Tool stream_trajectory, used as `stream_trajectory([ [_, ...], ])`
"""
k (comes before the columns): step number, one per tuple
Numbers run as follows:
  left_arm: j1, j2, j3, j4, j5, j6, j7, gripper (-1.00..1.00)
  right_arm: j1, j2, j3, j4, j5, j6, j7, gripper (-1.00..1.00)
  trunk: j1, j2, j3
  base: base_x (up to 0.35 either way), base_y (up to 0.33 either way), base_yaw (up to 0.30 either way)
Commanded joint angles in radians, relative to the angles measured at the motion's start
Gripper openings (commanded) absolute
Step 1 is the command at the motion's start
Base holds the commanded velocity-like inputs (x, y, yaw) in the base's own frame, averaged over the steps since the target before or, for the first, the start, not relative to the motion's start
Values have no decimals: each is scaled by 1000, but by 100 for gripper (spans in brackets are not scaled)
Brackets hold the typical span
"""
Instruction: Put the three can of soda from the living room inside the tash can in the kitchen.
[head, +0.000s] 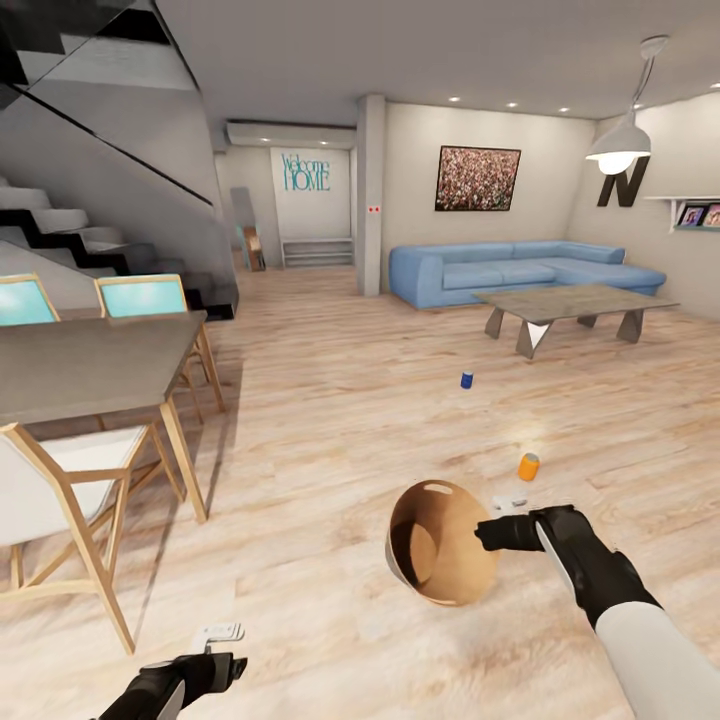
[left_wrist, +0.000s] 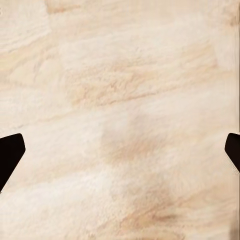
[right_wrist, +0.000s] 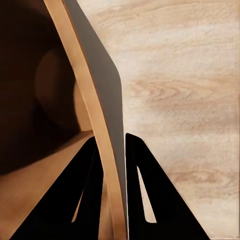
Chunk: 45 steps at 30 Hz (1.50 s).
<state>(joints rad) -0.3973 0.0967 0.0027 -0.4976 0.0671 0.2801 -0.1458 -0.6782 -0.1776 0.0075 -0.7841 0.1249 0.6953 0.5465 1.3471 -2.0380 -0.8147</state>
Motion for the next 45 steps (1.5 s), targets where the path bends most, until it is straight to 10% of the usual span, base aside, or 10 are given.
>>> stream_trajectory([
  [1,0,0,1,0,0,-3,-1,100,8,-2,-2,-1,-20,-1,7,-100,-4,7,3,0,0,0],
  [17,0,0,4,-1,2,-44,-7,100,162,-41,-3,-3,-19,-219,6,-100,-65,119,54,0,0,0],
  [39,2,0,-5,-2,1,-100,-9,100,262,-55,-13,9,-25,-350,4,-100,-65,119,58,156,45,0],
  [45,2,0,-4,-2,2,-100,-8,100,264,-54,-80,9,-26,-349,6,-100,-65,119,55,317,45,-27],
])
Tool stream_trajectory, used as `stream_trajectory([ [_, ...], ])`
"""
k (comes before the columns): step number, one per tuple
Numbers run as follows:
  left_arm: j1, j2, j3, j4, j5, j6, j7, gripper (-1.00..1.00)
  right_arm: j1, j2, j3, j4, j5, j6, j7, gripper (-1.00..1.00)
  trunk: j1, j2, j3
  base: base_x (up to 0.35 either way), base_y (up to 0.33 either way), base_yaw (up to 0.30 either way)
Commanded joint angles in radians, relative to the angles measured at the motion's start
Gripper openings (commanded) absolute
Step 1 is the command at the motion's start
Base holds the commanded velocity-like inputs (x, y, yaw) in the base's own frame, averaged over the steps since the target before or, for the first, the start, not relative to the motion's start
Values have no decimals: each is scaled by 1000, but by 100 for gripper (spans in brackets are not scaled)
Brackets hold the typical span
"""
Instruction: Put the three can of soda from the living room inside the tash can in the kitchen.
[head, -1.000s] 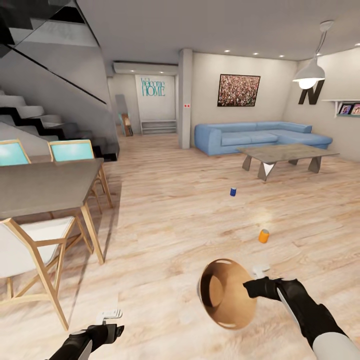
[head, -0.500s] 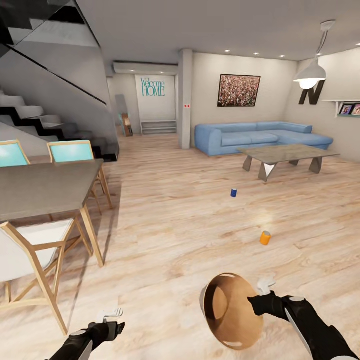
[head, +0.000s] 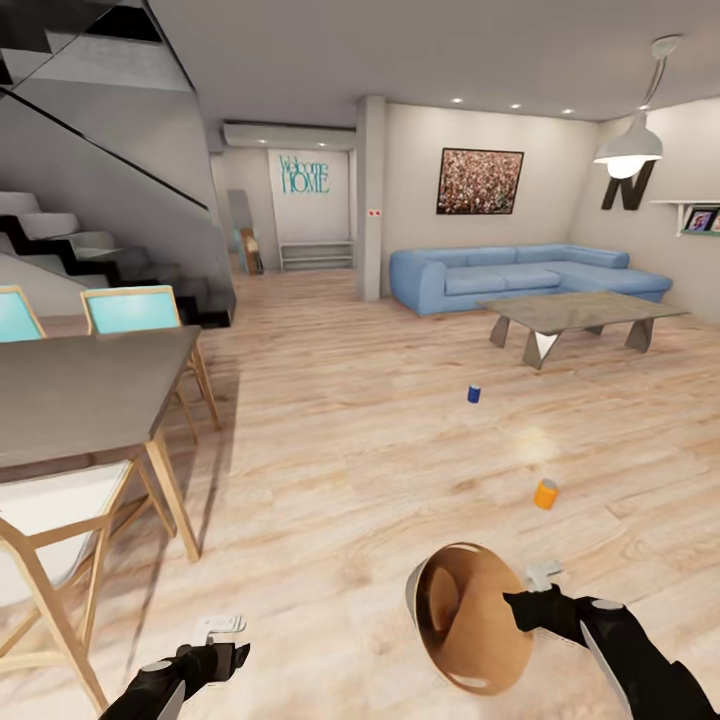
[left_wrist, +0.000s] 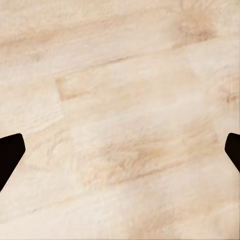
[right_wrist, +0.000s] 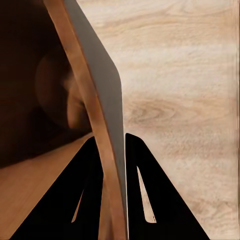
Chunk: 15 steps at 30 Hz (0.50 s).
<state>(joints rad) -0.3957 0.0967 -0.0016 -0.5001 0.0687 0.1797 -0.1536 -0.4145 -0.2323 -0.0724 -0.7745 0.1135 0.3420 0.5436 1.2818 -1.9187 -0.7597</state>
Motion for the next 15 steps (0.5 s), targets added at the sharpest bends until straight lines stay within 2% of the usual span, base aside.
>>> stream_trajectory([
  [1,0,0,0,0,0,0,0,100,0,0,-17,-1,-15,5,10,-100,0,0,-1,305,19,-51],
  [2,0,0,0,0,0,0,0,100,0,0,-45,-1,-14,6,20,-100,0,0,-2,279,12,-58],
  [5,0,0,1,0,0,0,1,100,0,-1,-71,-1,-13,8,44,-100,0,0,-6,260,8,-62],
  [6,0,0,2,0,0,0,1,100,0,-2,-90,-1,-13,9,71,-100,0,0,-7,235,2,-108],
  [15,0,0,2,0,0,0,1,100,0,-1,-98,0,-14,9,86,-100,0,0,-16,229,1,-173],
])
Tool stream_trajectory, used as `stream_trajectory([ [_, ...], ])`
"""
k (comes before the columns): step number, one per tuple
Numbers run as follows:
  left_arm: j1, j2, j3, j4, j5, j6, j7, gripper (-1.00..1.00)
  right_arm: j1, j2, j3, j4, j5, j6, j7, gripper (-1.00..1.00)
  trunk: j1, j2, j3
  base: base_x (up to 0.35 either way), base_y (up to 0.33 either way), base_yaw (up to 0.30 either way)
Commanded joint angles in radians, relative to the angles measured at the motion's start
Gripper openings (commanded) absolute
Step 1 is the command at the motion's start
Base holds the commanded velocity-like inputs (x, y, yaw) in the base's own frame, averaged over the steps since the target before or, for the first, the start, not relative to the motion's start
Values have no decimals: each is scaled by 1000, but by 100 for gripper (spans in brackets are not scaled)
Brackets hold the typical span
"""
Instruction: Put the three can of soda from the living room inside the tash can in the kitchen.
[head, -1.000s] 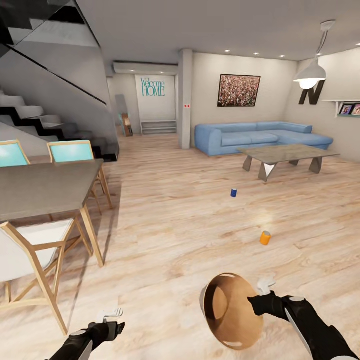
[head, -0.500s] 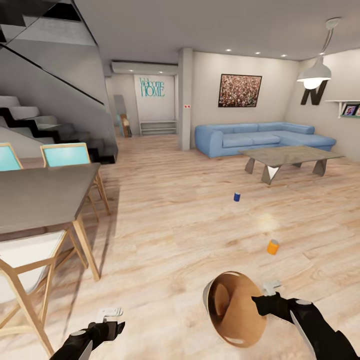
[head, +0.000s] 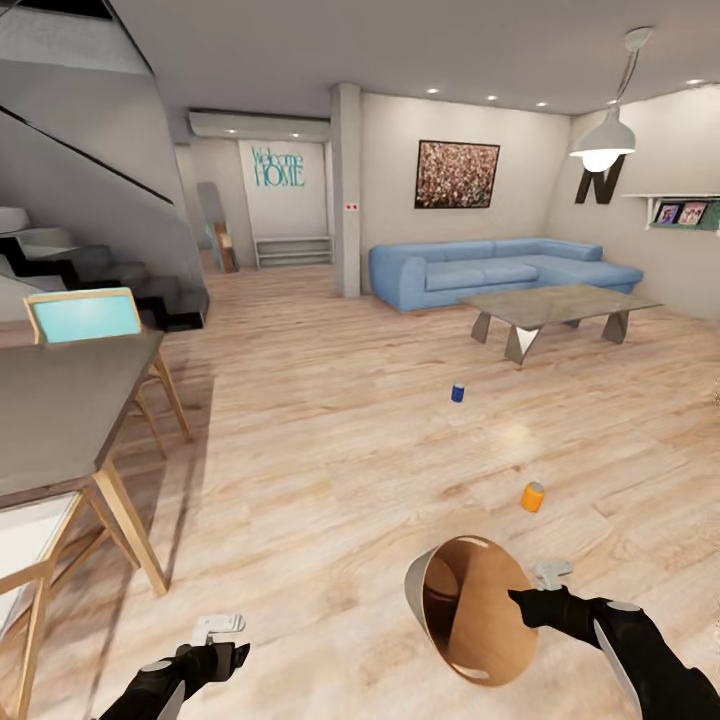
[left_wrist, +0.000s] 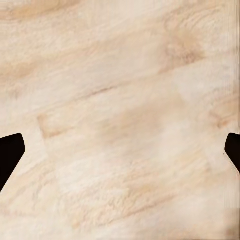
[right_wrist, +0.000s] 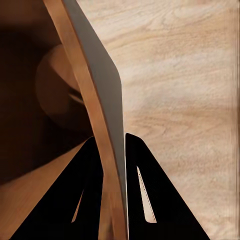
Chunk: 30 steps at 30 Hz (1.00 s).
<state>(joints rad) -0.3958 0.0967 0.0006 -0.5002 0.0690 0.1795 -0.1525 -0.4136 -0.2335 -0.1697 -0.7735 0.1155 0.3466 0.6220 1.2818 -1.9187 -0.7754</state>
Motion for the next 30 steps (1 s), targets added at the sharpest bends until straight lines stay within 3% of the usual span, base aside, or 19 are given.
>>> stream_trajectory([
  [1,0,0,0,0,0,0,0,100,-1,0,-1,-1,-16,4,8,-100,0,0,0,226,0,-214],
  [21,0,0,5,0,0,0,0,100,-1,0,-4,-1,-17,1,11,-100,0,0,-12,153,0,-119],
  [30,0,0,7,0,0,-1,-1,100,-1,2,-43,-1,-16,1,12,-100,0,0,-19,11,0,-205],
])
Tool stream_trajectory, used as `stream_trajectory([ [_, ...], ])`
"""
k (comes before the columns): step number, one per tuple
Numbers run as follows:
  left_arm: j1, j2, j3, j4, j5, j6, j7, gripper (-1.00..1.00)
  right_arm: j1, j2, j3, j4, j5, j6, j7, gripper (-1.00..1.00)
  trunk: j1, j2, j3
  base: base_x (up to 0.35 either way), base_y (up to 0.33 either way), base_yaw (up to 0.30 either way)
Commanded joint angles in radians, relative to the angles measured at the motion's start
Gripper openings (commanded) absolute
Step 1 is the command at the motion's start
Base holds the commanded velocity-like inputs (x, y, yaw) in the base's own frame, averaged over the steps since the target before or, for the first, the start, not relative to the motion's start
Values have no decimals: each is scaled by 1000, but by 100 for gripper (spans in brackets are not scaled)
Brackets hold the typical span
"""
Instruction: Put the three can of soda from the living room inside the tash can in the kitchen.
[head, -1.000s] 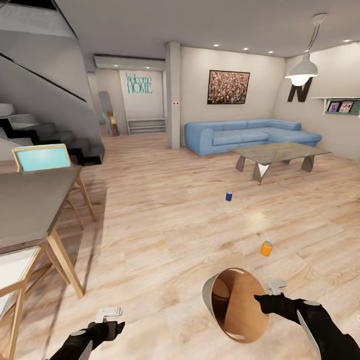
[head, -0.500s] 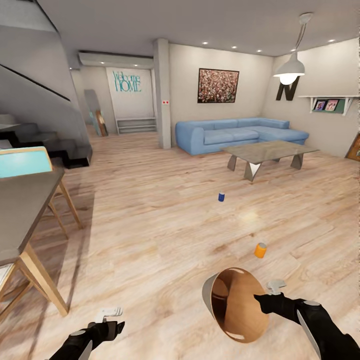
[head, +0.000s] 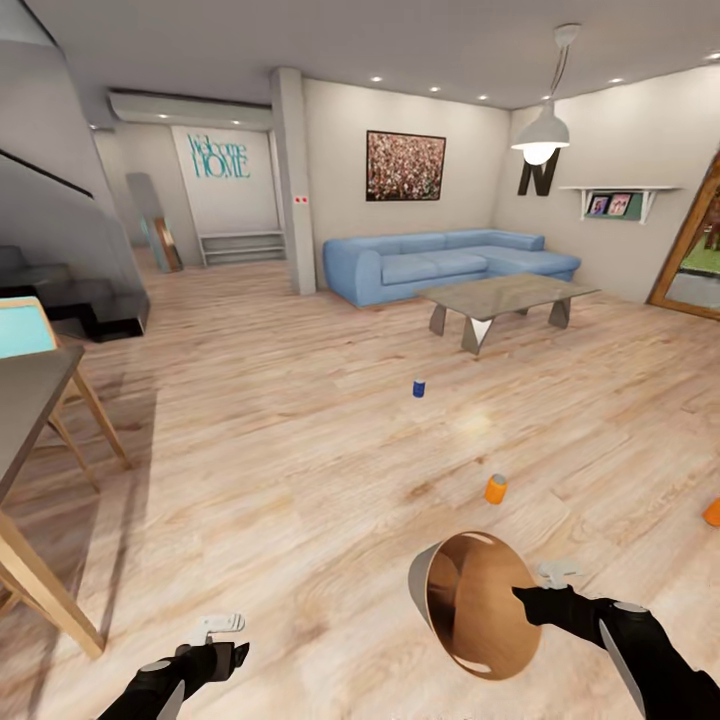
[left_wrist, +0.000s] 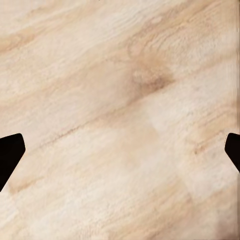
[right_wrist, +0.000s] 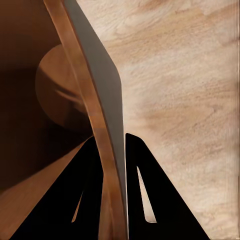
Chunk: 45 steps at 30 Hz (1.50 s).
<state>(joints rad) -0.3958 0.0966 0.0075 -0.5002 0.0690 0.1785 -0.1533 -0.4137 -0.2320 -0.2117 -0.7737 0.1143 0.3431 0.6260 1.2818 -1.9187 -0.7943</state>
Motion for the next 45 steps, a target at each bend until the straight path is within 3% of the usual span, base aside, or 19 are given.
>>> stream_trajectory([
  [1,0,0,0,0,0,0,0,100,0,0,-4,-1,-15,4,8,-100,0,0,-1,2,0,-216],
  [11,0,0,1,0,0,2,-1,100,0,0,-9,-1,-15,4,8,-100,0,0,-7,55,0,-217],
  [27,0,0,2,0,0,3,-3,100,0,0,-10,-1,-15,-2,8,-100,0,0,-23,313,30,-161],
  [45,0,0,2,2,1,5,-3,100,0,1,-11,-1,-16,-3,9,-100,0,0,-25,326,26,-191],
])
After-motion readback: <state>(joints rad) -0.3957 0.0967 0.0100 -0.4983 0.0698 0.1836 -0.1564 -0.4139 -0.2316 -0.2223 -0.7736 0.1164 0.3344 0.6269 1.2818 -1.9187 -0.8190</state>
